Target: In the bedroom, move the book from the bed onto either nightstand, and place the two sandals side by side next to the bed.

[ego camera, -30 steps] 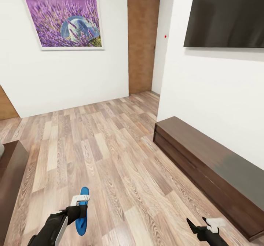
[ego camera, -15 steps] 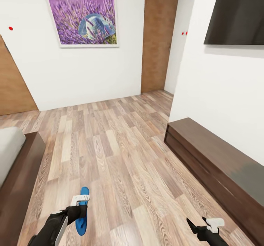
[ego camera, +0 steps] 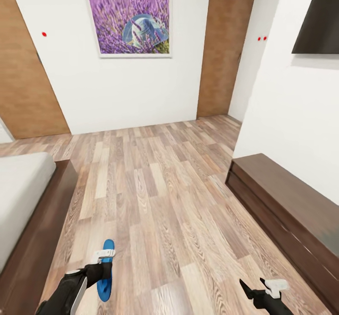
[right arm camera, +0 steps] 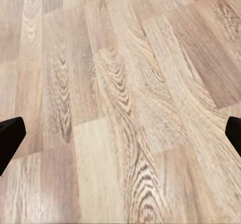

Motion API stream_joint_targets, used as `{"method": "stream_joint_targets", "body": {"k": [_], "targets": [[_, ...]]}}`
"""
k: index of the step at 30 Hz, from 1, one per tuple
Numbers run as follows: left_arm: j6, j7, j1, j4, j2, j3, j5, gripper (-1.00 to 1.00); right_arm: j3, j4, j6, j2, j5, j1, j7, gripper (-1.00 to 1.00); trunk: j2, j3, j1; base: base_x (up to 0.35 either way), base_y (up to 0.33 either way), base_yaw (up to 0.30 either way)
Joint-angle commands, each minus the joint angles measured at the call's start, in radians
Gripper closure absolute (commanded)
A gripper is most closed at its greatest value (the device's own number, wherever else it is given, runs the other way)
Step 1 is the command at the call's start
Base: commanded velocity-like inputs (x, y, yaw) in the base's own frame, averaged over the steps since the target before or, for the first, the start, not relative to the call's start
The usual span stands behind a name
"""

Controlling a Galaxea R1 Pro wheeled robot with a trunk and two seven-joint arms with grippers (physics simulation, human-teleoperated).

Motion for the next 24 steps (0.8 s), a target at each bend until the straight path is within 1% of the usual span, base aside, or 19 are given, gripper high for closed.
{"method": "stream_joint_targets", "body": {"k": [1,18,24], "targets": [[0.003,-0.009,-0.001,-0.001,-0.001,0.005,-0.011,1.0,-0.004,0.001,0.001,0.0,-0.006,0.0,0.01,-1.0,0.0,-0.002,0.0,0.0,0.0,0.229],[0.004,-0.009,-0.001,-0.001,-0.001,0.005,-0.011,1.0,-0.003,0.002,0.001,0.0,-0.006,0.0,0.01,-1.0,0.0,-0.019,0.0,0.0,0.0,0.227],[0.002,-0.008,-0.001,0.013,-0.001,0.005,-0.011,1.0,-0.003,0.002,0.001,0.0,-0.006,0.0,0.01,-1.0,0.0,-0.021,0.0,0.0,0.0,0.076]]}}
